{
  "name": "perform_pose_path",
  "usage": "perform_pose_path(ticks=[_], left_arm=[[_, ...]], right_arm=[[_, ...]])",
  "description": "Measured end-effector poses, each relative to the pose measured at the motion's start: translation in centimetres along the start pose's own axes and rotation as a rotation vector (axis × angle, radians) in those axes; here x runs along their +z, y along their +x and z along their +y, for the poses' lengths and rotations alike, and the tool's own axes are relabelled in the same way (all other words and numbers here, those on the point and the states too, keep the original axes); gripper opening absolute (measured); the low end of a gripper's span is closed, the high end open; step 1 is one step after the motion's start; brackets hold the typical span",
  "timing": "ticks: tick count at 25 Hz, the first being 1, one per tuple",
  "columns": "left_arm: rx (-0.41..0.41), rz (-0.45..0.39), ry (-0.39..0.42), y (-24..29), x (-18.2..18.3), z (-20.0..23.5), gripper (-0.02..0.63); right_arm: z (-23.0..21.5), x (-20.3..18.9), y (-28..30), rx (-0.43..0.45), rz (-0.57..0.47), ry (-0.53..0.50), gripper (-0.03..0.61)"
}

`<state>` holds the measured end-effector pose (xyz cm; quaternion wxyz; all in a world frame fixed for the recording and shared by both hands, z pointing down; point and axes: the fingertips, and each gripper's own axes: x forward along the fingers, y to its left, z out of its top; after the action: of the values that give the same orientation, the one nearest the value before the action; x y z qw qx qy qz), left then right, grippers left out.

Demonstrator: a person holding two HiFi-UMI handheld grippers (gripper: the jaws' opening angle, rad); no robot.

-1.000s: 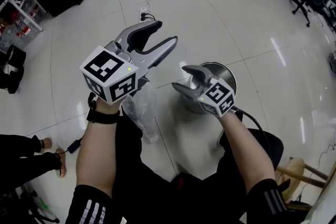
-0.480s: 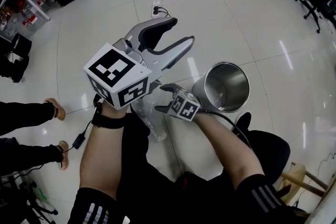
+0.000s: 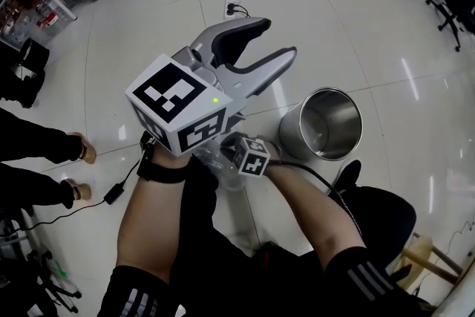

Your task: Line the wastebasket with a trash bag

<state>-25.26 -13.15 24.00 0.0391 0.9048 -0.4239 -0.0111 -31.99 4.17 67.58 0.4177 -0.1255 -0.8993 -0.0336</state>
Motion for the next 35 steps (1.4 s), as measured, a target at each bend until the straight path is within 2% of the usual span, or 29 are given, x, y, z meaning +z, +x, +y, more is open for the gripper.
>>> perform_pose_path(ticks=[1, 9, 16, 23, 27, 35], left_arm=[[-0.002, -0.001, 0.001, 0.0, -0.1, 0.0, 0.212], [0.007, 0.014, 0.026, 0.4, -0.4, 0.2, 0.212], [0.030, 0.035, 0.051, 0.7, -1.0, 0.7, 0.212], [0.046, 0.053, 0.088, 0.7, -1.3, 0.9, 0.218], [0.061, 0.069, 0.102, 1.1, -1.6, 1.1, 0.218], [0.065, 0.085, 0.111, 2.6, -2.1, 1.3, 0.218]], right_arm=[[-0.2, 0.1, -0.2, -0.010, -0.006, 0.009, 0.008], [-2.9, 1.7, -6.0, -0.111, -0.123, 0.096, 0.008], [-6.3, 3.0, -15.3, -0.247, -0.256, 0.149, 0.008], [-8.9, 3.4, -25.7, -0.376, -0.335, 0.157, 0.008], [-9.5, 2.5, -31.4, -0.429, -0.381, 0.197, 0.008], [-9.1, -1.7, -39.5, -0.440, -0.377, 0.268, 0.008]])
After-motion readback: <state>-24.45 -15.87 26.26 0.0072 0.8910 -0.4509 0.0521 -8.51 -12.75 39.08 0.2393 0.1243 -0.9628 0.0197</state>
